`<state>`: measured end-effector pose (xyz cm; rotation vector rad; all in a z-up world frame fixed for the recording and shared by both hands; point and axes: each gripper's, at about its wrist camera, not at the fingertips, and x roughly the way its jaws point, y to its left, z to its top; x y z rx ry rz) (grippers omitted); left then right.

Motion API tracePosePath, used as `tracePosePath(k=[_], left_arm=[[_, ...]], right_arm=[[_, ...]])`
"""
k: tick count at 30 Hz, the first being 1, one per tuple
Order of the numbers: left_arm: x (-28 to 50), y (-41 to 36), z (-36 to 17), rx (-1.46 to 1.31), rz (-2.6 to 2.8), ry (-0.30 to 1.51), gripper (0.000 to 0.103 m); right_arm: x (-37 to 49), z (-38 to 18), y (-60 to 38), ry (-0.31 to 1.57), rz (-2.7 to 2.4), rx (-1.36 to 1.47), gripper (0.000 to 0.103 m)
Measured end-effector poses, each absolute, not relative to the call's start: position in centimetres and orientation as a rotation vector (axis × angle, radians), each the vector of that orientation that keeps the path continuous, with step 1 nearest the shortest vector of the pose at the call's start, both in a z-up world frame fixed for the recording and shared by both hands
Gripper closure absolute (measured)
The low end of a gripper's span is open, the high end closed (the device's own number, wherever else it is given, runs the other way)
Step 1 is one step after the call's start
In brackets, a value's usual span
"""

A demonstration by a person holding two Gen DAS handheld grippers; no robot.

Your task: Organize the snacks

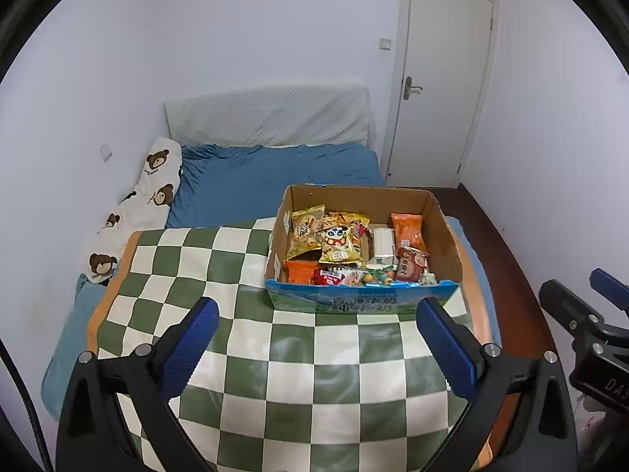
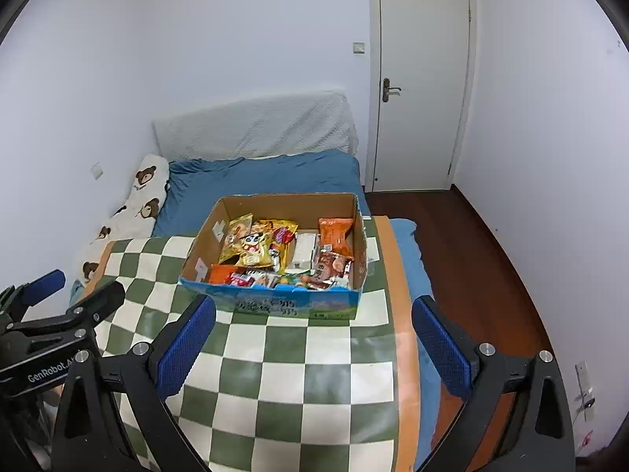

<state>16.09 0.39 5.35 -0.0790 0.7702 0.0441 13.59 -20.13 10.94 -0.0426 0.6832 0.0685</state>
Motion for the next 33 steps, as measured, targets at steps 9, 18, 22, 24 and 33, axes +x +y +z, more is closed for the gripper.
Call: tracePosePath(k=[9,18,22,24,33], left_arm=[[18.9,0.0,4.6,-0.077,0.052,0.789,0.000],[19.7,0.0,4.5,-0.077,0.051,0.790,0.000],[19.8,0.0,4.5,-0.079,0.051,0.791,0.000],[19.8,0.0,4.5,-0.077,0.053,0.790,0.000],[19.7,0.2,4.6,-0.080,0.048,0.785,0.000]], right_arm=[[17.4,9.9,-20.4,0.695,0.039,-0.039,0.001],[18.9,9.4,-20.4,0.706,0.032,-0.035,0.001],[19.1,9.3,-20.4,0.704,0.030,-0.035,0.001],[18.9,9.4,-20.4,0.704,0.030,-0.034,0.001],[18.9,9.4,-20.5,0.708,0.027,-0.039,0.001]])
